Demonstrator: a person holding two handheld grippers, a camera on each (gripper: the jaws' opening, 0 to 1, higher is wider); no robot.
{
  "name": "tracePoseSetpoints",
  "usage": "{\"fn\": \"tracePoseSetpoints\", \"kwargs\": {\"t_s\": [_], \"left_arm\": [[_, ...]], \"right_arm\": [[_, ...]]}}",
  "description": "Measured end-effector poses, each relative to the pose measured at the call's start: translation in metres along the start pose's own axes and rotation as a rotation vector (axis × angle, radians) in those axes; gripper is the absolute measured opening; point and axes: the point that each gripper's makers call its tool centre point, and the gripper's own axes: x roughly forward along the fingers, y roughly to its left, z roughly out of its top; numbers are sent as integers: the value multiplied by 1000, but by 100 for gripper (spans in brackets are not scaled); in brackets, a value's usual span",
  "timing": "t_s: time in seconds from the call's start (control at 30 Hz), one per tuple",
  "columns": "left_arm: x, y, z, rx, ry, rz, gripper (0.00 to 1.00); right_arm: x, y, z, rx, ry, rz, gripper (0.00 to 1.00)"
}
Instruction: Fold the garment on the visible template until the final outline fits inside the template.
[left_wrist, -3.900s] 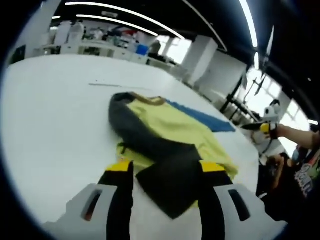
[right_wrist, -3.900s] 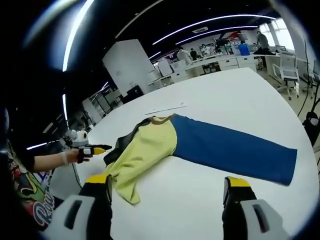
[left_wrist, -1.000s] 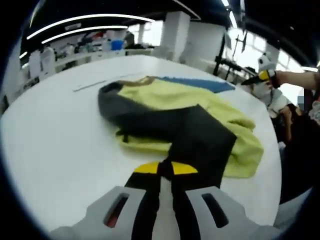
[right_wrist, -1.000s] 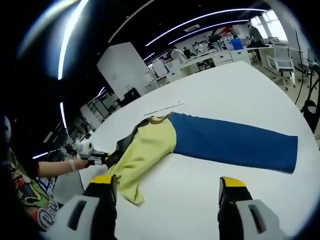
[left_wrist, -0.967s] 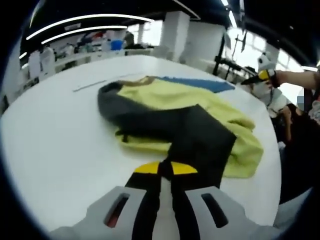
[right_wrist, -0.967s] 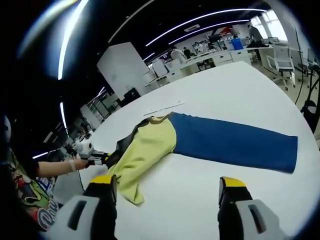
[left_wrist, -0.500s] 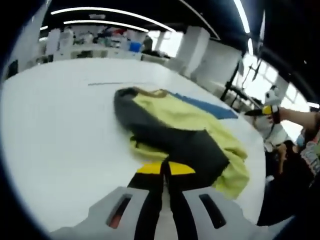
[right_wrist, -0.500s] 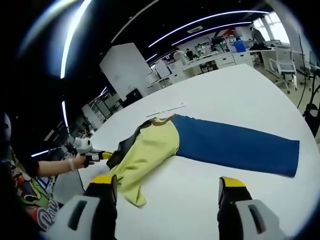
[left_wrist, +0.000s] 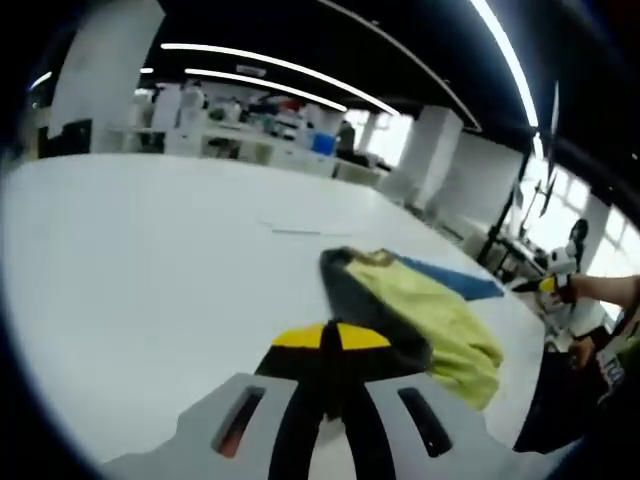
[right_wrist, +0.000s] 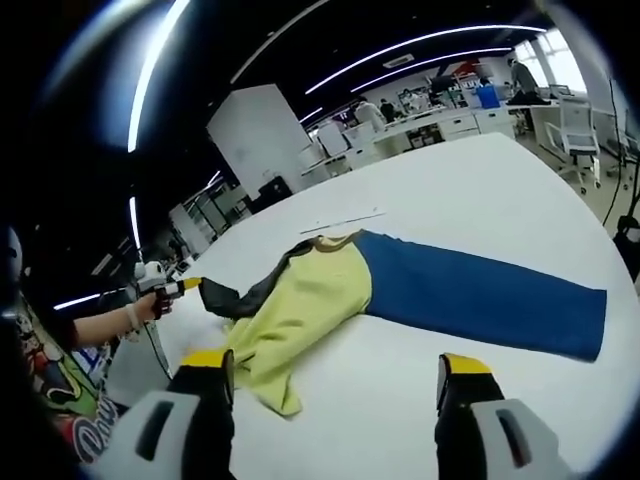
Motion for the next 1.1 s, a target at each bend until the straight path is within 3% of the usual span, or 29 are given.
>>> {"fn": "tracePoseSetpoints", "kwargs": {"t_s": [0.17, 0.23, 0.43, 0.53, 0.73, 0.87, 1.1], "left_arm": [[-16, 36, 30, -15, -61, 88, 0], [-21, 53, 38, -22, -70, 135, 0], [-33, 79, 55, -22, -85, 191, 0], [-35, 96, 53, -23, -57, 224, 0], [-33, 151, 50, -63, -35, 296, 0], [-29, 190, 35, -144, 3, 360, 0], [-12, 230, 30, -158, 28, 377, 0]], "right_arm": [[-1, 3, -1, -4, 4, -4, 83], [-1, 5, -1, 1, 2, -6, 84], [0, 9, 0, 8, 1, -15, 84], [0, 11, 1, 9, -1, -21, 84], [0, 11, 5, 5, -6, -36, 84], [-1, 9, 6, 5, -1, -54, 84], [1, 9, 11, 14, -2, -84, 84]]}}
